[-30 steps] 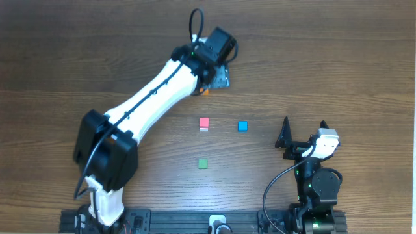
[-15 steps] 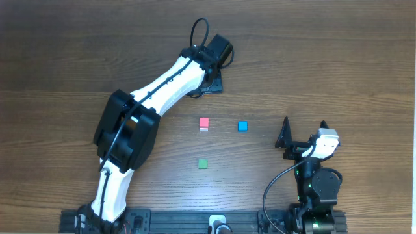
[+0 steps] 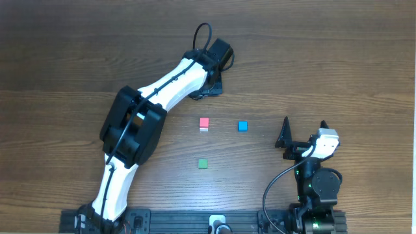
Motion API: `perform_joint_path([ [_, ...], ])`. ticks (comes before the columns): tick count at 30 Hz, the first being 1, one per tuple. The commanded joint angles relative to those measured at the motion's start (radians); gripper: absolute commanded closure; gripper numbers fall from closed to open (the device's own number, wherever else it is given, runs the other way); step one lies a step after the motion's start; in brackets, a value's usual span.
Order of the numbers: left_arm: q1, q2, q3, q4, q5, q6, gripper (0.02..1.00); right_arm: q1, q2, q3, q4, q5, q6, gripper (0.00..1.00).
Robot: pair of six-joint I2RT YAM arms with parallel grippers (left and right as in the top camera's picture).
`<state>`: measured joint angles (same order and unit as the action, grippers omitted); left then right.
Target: Stack Cubes
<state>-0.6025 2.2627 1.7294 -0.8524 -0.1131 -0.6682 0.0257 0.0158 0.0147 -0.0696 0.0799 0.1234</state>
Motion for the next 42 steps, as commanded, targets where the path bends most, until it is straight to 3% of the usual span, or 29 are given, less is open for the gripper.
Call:
perform_joint_path([
  [1,0.004,0.001,0.005,-0.002,0.008,0.003,0.833,-0.006,-0.009,-0.010,0.002,-0.009,-0.005,0.009],
  [10,-0.004,-0.205,0.005,-0.097,0.007,0.001,0.895,-0.006,-0.009,-0.010,0.002,-0.009,-0.005,0.007],
  [17,-0.100,-0.400,-0.039,-0.210,-0.039,-0.063,0.899,-0.006,-0.009,-0.010,0.002,-0.009,-0.005,0.007],
  [21,-0.154,-0.496,-0.192,-0.187,-0.065,-0.154,0.901,-0.006,-0.009,-0.010,0.002,-0.009,-0.005,0.007],
  [27,-0.171,-0.563,-0.399,-0.058,-0.053,-0.163,0.906,-0.006,-0.009,-0.010,0.002,-0.009,-0.005,0.007],
  [42,-0.173,-0.473,-0.428,-0.003,-0.034,-0.155,0.906,-0.006,-0.009,-0.010,0.002,-0.009,-0.005,0.009],
])
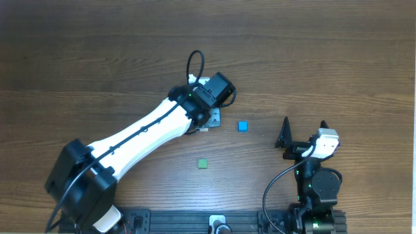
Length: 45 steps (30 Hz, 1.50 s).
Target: Stack Cubes
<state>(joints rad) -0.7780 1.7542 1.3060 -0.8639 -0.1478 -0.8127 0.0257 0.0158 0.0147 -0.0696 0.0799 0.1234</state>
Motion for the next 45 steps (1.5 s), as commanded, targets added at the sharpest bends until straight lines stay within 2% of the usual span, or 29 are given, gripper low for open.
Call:
perform_joint_path([
  [1,0.003,0.038,-0.005,0.009,0.001,-0.010,0.904,-0.006,-0.009,-0.010,0.002,-0.009,-0.005,0.009],
  [45,0.003,0.125,-0.005,0.024,0.027,-0.010,0.888,-0.006,-0.009,-0.010,0.002,-0.009,-0.005,0.007],
])
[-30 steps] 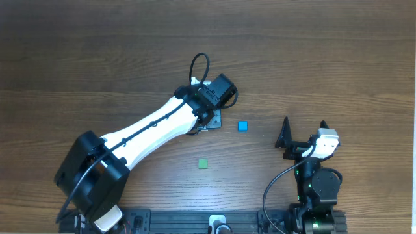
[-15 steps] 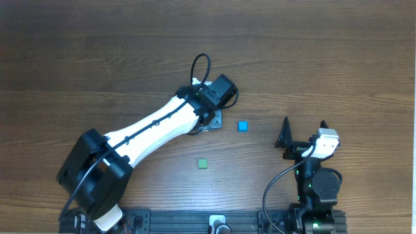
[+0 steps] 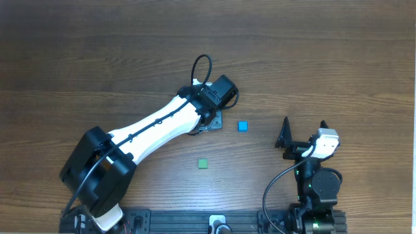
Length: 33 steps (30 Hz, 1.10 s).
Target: Stack Cubes
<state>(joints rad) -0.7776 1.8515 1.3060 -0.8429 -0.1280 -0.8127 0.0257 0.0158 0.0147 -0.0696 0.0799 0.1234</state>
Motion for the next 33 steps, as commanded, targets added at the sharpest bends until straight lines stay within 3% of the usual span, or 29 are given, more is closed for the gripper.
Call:
perform_joint_path([
  [1,0.002,0.028,-0.005,0.003,0.007,-0.010,0.869,-0.006,-0.009,-0.010,0.002,-0.009,-0.005,0.009],
  [7,0.002,0.028,-0.005,0.003,0.008,-0.010,0.570,-0.006,-0.009,-0.010,0.002,-0.009,-0.005,0.009],
  [11,0.002,0.028,-0.005,0.003,0.008,-0.010,0.437,-0.006,-0.009,-0.010,0.002,-0.009,-0.005,0.007],
  [18,0.018,0.014,-0.005,0.045,-0.006,-0.011,0.020,-0.006,-0.009,-0.010,0.002,-0.009,-0.005,0.007],
  [23,0.113,-0.048,-0.002,0.134,-0.049,0.002,0.023,-0.006,-0.009,-0.010,0.002,-0.009,-0.005,0.007],
  [33,0.414,-0.243,-0.004,0.188,-0.134,0.169,0.020,-0.006,-0.009,-0.010,0.002,-0.009,-0.005,0.009],
])
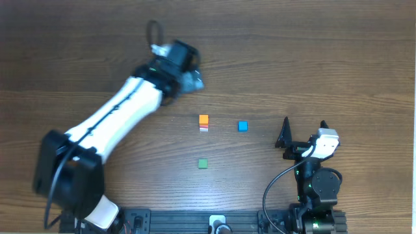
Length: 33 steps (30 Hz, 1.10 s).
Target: Stack Cubes
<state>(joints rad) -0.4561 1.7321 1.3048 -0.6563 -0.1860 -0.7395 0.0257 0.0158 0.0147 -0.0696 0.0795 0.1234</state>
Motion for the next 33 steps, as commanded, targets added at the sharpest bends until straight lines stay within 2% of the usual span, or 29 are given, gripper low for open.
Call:
perform_joint_path([
  [1,0.116,-0.155,-0.005,0.003,-0.081,0.109,0.020,-0.006,-0.009,-0.010,0.002,-0.008,-0.005,0.009],
  [11,0.283,-0.618,-0.206,0.087,-0.081,0.227,0.020,-0.006,-0.009,-0.010,0.002,-0.008,-0.005,0.007],
  [19,0.408,-1.085,-0.566,0.325,0.052,0.438,0.025,-0.006,-0.009,-0.010,0.002,-0.008,-0.005,0.007],
  [26,0.431,-1.386,-0.885,0.545,0.143,0.563,0.051,-0.006,-0.009,-0.010,0.002,-0.008,-0.005,0.007],
  [33,0.437,-1.552,-1.125,0.754,0.191,0.584,0.084,-0.006,-0.009,-0.010,0.002,-0.008,-0.005,0.009],
])
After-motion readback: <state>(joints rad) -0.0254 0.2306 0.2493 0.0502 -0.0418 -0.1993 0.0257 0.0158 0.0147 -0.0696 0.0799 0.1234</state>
